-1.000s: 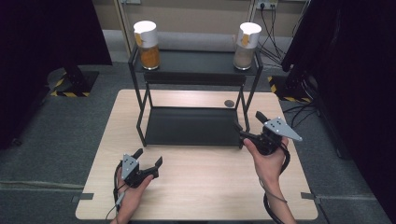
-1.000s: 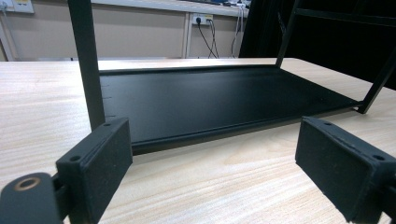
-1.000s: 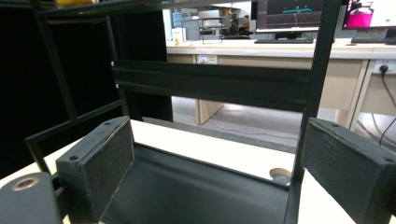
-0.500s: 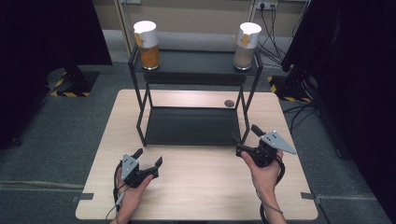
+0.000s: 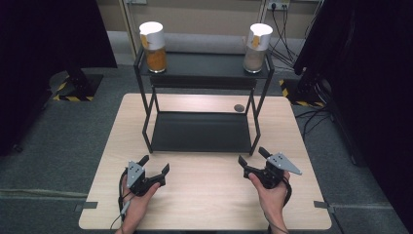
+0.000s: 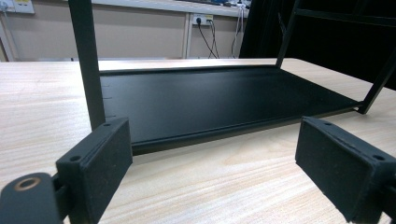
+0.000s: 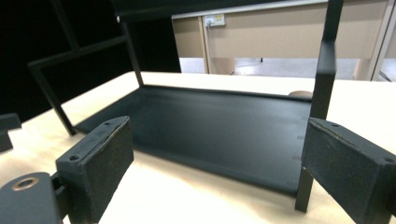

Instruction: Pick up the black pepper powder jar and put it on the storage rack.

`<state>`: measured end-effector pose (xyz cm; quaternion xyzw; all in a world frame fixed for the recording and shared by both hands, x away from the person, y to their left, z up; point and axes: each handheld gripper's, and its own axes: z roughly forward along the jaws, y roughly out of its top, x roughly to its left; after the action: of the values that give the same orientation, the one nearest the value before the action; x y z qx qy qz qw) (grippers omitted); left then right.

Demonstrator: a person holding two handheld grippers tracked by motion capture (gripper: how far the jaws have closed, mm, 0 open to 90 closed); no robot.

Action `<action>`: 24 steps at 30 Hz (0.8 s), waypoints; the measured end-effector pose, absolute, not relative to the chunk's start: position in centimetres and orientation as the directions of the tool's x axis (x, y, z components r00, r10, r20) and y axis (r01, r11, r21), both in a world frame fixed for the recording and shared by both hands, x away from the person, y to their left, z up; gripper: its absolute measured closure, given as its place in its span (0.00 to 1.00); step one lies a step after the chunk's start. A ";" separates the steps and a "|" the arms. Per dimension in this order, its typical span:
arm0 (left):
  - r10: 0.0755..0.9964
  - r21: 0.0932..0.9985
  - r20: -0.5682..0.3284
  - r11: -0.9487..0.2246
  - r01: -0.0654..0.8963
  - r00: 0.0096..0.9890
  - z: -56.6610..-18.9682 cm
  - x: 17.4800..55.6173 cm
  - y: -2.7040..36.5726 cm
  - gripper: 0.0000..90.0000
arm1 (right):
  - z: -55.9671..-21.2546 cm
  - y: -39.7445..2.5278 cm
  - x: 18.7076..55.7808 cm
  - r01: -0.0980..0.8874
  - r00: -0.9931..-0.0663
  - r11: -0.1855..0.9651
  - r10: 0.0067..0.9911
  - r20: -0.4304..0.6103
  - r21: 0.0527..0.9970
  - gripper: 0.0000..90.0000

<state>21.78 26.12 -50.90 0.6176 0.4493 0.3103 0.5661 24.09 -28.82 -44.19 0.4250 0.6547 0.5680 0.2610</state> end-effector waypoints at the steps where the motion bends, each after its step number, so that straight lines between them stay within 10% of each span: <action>1: 0.906 0.978 -0.126 0.045 0.204 0.404 -50.9 21.8 26.1 0.11 | -44.5 -28.9 24.0 0.265 -0.505 -0.008 0.851 0.146 0.964 0.11; 24: 0.905 0.978 -0.126 0.045 0.203 0.406 -50.9 21.8 26.1 0.11 | -48.5 -28.6 22.6 0.310 -0.478 0.021 0.868 0.137 0.950 0.10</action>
<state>21.80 26.14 -50.91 0.6179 0.4486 0.3096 0.5667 22.57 -28.55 -48.46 0.4418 0.6667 0.5427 0.2566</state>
